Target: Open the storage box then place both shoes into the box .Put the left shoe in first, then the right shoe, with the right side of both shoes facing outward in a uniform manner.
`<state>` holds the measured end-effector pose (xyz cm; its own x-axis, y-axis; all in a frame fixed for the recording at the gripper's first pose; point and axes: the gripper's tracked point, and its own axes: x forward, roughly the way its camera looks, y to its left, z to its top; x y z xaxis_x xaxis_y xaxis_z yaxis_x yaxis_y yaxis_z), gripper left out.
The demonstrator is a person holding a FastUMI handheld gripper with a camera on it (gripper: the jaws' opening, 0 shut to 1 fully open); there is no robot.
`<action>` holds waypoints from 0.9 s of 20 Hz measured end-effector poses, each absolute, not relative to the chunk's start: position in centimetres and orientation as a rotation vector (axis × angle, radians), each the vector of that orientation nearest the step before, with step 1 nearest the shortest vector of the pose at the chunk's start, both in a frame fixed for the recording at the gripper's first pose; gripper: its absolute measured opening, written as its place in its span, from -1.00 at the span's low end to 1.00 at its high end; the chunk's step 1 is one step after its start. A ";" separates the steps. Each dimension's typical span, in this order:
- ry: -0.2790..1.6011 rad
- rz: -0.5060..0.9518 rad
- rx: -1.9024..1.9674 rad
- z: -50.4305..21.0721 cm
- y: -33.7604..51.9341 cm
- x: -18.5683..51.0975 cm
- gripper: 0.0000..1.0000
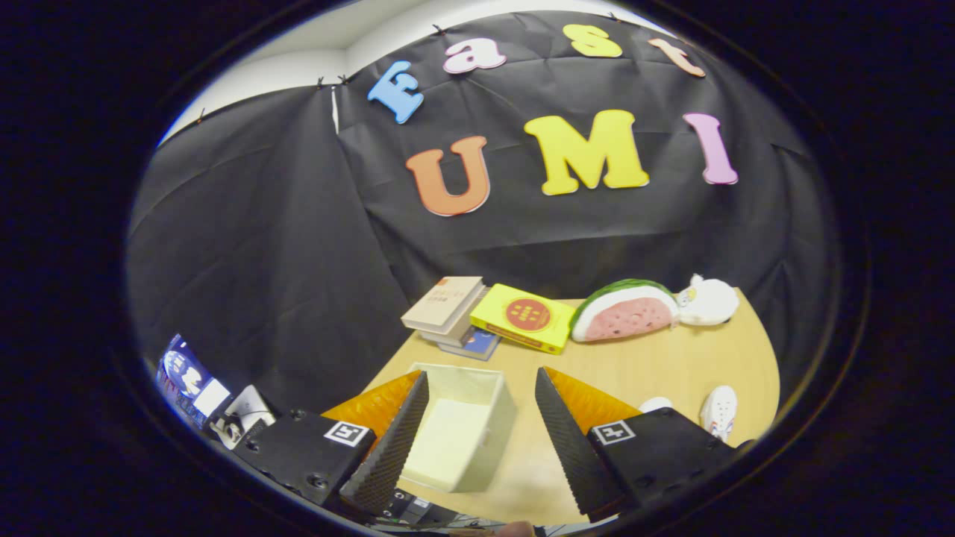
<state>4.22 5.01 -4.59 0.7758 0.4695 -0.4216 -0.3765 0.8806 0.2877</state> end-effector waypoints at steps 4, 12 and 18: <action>0.503 0.350 0.208 -6.6 -1.1 5.2 0.86; 0.609 0.192 0.180 -16.3 -9.1 7.1 0.86; 0.767 0.139 0.149 -26.4 -12.1 7.6 0.87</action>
